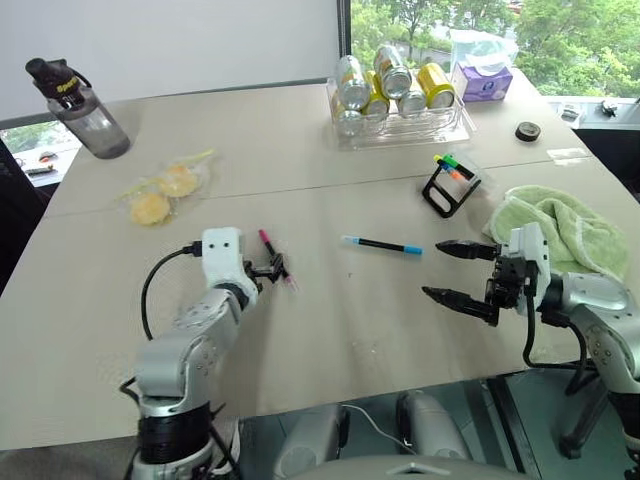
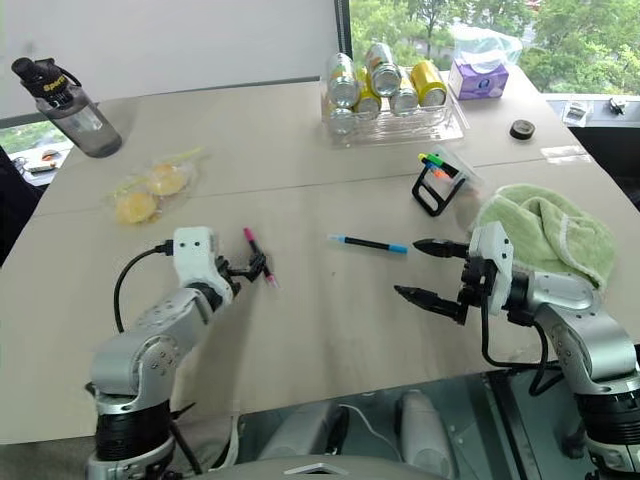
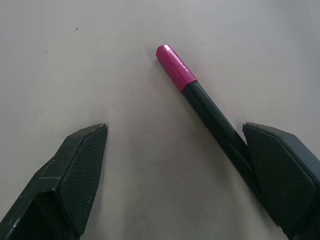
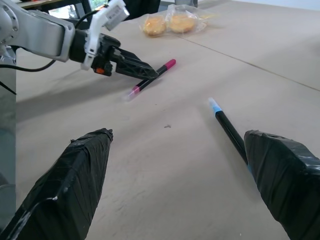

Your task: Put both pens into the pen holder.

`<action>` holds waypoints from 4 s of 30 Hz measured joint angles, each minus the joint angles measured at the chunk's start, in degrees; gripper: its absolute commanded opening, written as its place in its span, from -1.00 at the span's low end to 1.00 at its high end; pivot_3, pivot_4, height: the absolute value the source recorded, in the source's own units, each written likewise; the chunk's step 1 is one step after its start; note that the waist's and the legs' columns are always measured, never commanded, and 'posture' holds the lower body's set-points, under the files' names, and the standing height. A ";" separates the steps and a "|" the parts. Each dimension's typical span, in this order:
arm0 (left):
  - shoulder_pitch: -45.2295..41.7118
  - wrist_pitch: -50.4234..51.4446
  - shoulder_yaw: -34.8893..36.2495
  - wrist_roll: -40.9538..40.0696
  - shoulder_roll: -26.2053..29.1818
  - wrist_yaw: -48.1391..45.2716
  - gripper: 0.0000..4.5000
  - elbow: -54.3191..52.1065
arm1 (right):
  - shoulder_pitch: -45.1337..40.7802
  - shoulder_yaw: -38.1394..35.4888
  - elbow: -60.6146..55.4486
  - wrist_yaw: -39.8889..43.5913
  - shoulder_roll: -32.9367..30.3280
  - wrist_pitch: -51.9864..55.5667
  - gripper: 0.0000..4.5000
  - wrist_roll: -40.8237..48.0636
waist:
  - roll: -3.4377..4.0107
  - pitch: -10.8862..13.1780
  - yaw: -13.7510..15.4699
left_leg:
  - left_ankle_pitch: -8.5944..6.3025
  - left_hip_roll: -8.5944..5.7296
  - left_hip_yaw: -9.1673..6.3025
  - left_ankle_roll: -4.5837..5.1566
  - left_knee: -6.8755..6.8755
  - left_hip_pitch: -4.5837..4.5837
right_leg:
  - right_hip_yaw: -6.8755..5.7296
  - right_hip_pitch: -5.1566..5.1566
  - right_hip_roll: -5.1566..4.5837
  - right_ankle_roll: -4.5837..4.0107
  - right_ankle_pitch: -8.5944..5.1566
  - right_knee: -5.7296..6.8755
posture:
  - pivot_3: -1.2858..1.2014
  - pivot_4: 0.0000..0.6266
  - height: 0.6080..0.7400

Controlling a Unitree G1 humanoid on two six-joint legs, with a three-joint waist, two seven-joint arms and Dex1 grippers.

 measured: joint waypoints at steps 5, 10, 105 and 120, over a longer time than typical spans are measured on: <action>-2.66 4.27 -0.97 2.97 -2.14 2.82 0.97 -0.03 | 0.45 0.15 -0.03 0.47 -1.66 0.19 1.00 0.01 | 0.01 -0.01 -0.10 | 0.00 0.00 0.03 0.00 0.00 0.03 | 0.03 0.00 0.00 0.01 0.00 0.04 | 0.03 -0.52 0.99; -4.94 12.46 -3.60 7.01 -3.43 6.31 0.39 -1.94 | 1.23 0.10 -0.62 0.68 -2.36 0.57 1.00 0.42 | 0.01 -0.09 -0.21 | 0.00 0.00 0.11 0.00 0.00 0.08 | 0.10 0.01 0.02 0.02 0.01 0.04 | 0.03 -0.52 0.99; -8.52 -17.81 -14.05 -8.27 12.63 -39.37 0.88 -5.51 | -47.41 17.03 30.46 -6.13 0.28 -14.01 -0.95 -32.93 | 0.26 -0.41 -1.71 | -0.06 0.13 0.17 -0.03 0.06 -1.10 | 0.18 -1.18 0.18 -0.04 0.05 0.00 | 0.03 -0.52 0.99; -8.51 -18.57 -14.05 -7.70 12.80 -39.33 0.91 -5.53 | -48.98 16.24 42.29 -8.34 3.46 -23.80 0.87 -37.80 | 0.26 -0.41 -1.89 | -0.05 0.13 0.21 -0.04 0.07 -1.08 | 0.21 -1.19 0.19 -0.04 0.05 0.05 | 0.03 -0.52 0.99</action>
